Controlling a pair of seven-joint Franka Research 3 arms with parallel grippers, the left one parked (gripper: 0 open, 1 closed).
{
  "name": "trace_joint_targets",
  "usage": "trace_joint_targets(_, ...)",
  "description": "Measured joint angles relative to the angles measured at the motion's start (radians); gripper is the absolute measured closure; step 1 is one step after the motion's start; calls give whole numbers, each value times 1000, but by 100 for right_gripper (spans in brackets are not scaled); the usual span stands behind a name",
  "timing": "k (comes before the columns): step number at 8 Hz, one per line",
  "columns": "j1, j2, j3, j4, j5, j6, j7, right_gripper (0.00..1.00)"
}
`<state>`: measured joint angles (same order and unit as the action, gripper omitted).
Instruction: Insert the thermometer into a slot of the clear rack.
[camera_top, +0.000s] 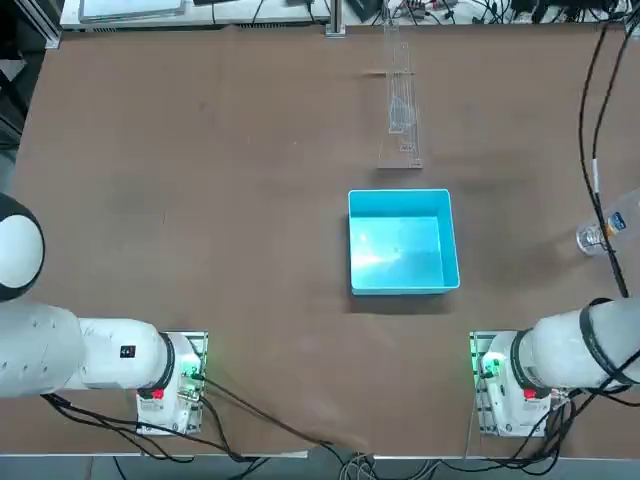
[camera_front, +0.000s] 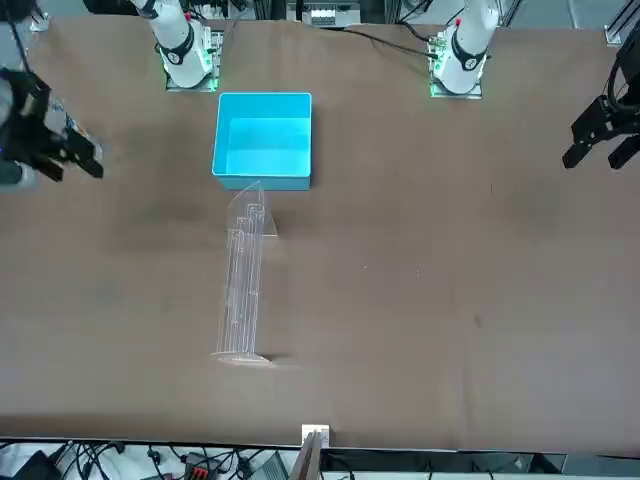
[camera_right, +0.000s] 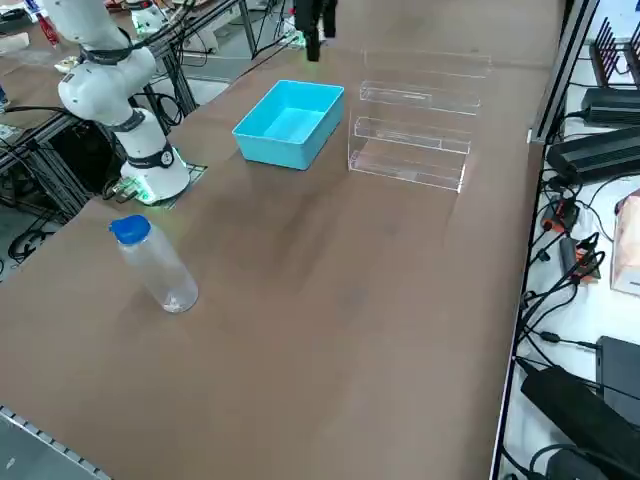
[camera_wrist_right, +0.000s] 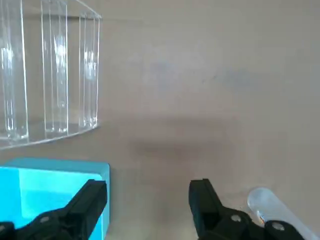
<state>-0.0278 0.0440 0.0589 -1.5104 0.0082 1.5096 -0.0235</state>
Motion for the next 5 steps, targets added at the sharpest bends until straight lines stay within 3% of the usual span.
trace_joint_targets(5, 18, -46, -36, -43, 0, -12, -15, 0)
